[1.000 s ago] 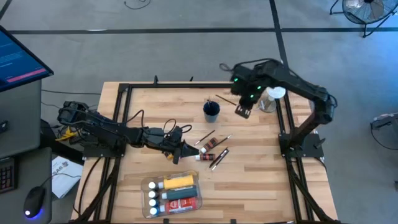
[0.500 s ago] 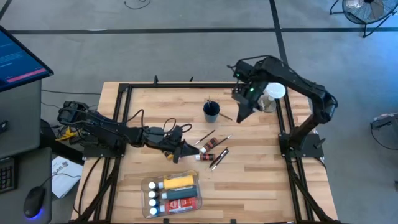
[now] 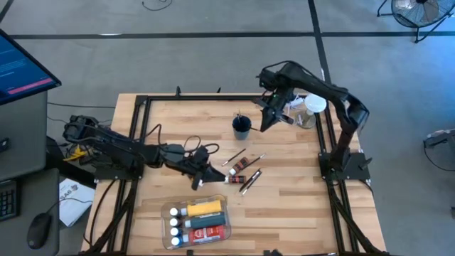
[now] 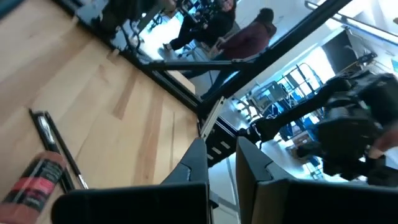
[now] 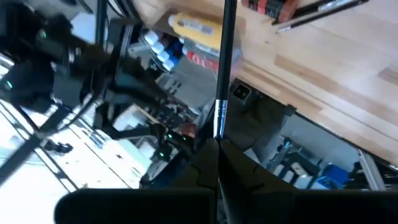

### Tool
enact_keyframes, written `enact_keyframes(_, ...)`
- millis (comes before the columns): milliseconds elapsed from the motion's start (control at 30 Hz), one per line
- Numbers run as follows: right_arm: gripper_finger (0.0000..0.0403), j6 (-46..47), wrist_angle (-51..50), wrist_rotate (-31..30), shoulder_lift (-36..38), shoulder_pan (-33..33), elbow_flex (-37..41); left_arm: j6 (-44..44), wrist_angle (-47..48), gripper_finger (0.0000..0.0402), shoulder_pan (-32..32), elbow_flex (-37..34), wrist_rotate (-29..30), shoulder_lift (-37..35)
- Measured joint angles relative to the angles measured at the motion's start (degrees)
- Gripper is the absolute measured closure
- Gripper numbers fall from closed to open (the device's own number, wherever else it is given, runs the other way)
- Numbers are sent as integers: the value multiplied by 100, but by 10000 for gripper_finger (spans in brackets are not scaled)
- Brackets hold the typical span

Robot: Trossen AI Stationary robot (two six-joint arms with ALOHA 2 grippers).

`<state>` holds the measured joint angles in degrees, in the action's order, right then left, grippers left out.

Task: Pick & Place Paint Supplies
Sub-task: Put the paint brush into the blue cup

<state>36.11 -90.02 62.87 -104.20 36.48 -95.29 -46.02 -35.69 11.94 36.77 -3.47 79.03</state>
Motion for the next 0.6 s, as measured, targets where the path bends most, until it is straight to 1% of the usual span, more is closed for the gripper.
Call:
enact_keyframes(167,403,272,0,-279,-231,287,-11,286,0,400,0,0,0,-350)
enact_keyframes(300,403,450,29,-297,-341,438,-15,476,15,400,0,0,0,-683)
enact_keyframes(467,403,663,107,-296,-397,415,-61,754,34,400,59,0,0,-1044)
enact_keyframes(600,403,803,247,-293,-394,340,-63,895,64,400,118,0,-2,-1200)
